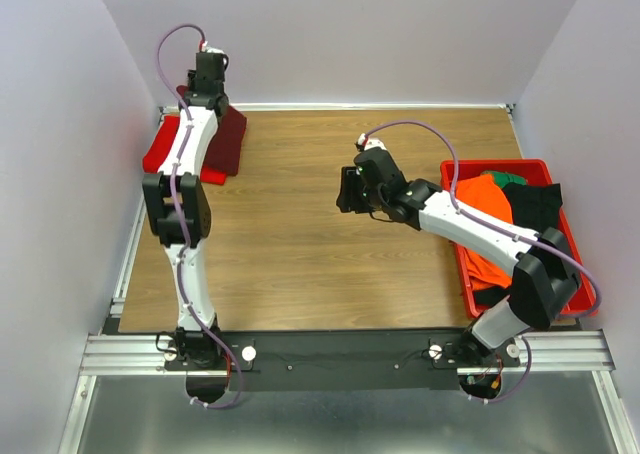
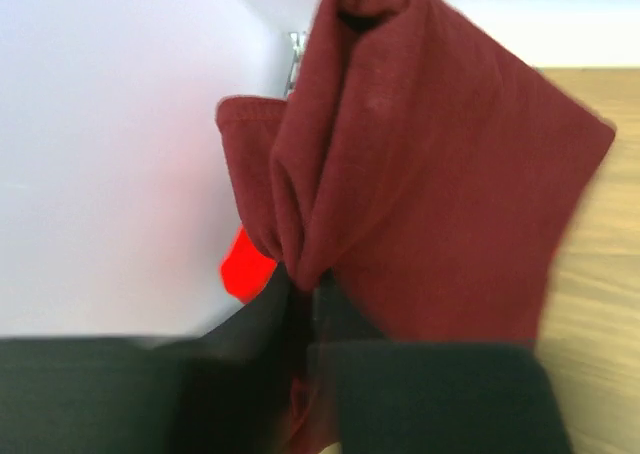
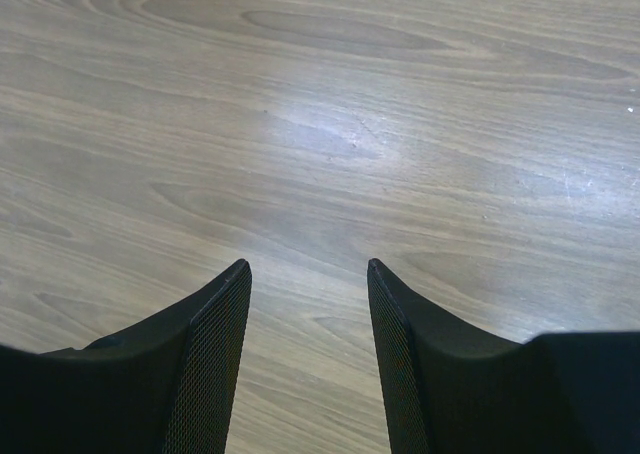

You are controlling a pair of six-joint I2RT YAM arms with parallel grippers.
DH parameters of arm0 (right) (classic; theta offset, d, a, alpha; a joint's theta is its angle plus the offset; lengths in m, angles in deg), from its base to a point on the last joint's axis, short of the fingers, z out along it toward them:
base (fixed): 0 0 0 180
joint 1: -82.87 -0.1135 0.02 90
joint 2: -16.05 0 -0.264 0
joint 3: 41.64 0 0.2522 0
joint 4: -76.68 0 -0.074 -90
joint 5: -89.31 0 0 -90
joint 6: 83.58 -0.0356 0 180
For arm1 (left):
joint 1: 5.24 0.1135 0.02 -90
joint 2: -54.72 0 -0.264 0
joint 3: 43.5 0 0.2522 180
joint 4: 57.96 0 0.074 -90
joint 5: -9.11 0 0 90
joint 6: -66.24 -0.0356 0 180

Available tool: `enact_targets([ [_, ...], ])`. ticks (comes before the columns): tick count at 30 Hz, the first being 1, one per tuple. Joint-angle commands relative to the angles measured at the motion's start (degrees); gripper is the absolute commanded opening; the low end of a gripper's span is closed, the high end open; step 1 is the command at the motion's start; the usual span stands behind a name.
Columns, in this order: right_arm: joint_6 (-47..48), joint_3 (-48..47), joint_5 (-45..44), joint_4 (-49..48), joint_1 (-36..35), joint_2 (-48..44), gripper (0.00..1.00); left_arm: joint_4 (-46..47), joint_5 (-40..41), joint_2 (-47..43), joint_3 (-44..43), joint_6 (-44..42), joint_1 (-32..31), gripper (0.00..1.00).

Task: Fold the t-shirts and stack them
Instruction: Neatly place the folded tshirt to the corner, then reset both grippers

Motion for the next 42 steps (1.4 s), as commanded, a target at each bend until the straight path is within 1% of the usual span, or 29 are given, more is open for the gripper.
enact_targets([
  [1,1.0,-1.7,0.6,1.2,0.0,0.7,0.58,-7.1,0.8,8.8,-11.8,6.6,5.5,0.98],
  [2,1.3,-1.7,0.4,1.2,0.0,0.6,0.58,-7.8,1.1,9.4,-13.3,7.4,6.2,0.98],
  [4,1.3,-1.7,0.6,1.1,0.0,0.7,0.58,-5.8,1.6,7.8,-12.1,8.0,6.2,0.98],
  [7,0.9,-1.9,1.2,1.1,0.0,1.4,0.58,-1.9,1.6,1.5,-9.1,9.0,6.2,0.98],
  [12,0.2,-1.6,0.9,1.0,0.0,1.6,0.58,-2.9,0.0,-2.9,-9.1,10.0,6.0,0.98],
  [13,0.1,-1.5,0.8,0.9,0.0,1.6,0.58,-2.8,-1.1,-2.9,-8.6,11.9,5.8,0.98],
  [18,-0.3,-1.5,-0.7,0.6,0.0,1.1,0.58,-2.1,-4.4,-9.9,-2.8,17.0,2.9,0.98],
  [19,-0.3,-1.4,-1.0,0.6,0.0,0.7,0.58,-1.6,-4.7,-12.8,0.0,18.9,0.6,0.98],
  [20,-0.1,-1.3,-2.2,0.5,0.0,0.4,0.58,-1.4,-6.1,-14.5,1.5,19.9,-0.4,0.98],
  [21,-0.1,-1.2,-2.6,0.6,0.0,0.2,0.58,-0.8,-6.5,-16.5,5.3,20.7,-1.8,0.98],
  [22,-0.2,-1.3,-3.2,0.6,0.0,-0.4,0.58,-0.3,-6.6,-20.5,7.7,22.1,-3.2,0.98],
  [23,-0.1,-1.1,-3.9,0.6,0.0,-0.9,0.58,0.6,-6.2,-22.9,10.5,22.4,-6.7,0.98],
  [24,0.0,-1.0,-4.4,0.5,0.0,-1.3,0.58,1.4,-6.0,-25.1,13.2,23.0,-8.5,0.98],
  [25,0.1,-0.9,-4.8,0.5,0.0,-1.7,0.58,3.0,-5.9,-27.4,18.7,23.5,-10.3,0.98],
  [26,0.1,-0.6,-5.5,0.6,0.0,-2.5,0.58,4.0,-5.5,-31.6,21.4,24.7,-14.5,0.98],
  [27,0.2,-0.3,-5.9,0.5,0.0,-3.1,0.58,5.0,-5.4,-33.9,27.0,25.7,-16.4,0.98],
  [30,-0.1,1.1,-7.6,0.6,0.0,-5.5,0.58,10.9,-7.6,-42.8,35.9,26.8,-22.7,0.98],
  [31,-0.2,1.6,-8.2,0.5,0.1,-6.2,0.58,13.4,-8.2,-46.5,40.9,26.9,-26.6,0.98],
  [33,-0.5,2.7,-10.0,0.5,0.1,-8.9,0.58,15.5,-8.0,-49.6,46.9,27.6,-30.7,0.98],
  [34,-0.5,3.6,-10.4,0.5,0.1,-9.8,0.58,15.8,-7.1,-50.9,48.5,28.3,-34.3,0.98],
  [36,-0.9,5.3,-12.6,0.4,0.2,-12.8,0.57,16.6,-6.5,-53.5,52.5,29.3,-39.0,0.98],
  [38,-1.2,6.4,-14.0,0.4,0.1,-14.8,0.57,16.6,-6.1,-54.8,54.6,30.3,-40.9,0.98],
  [39,-1.6,7.0,-15.0,0.4,0.2,-15.8,0.57,16.7,-7.6,-55.1,56.0,31.0,-41.3,0.99],
  [42,-2.3,9.7,-17.3,0.3,0.1,-18.8,0.57,16.4,-12.2,-56.6,56.5,31.2,-41.4,0.98],
])
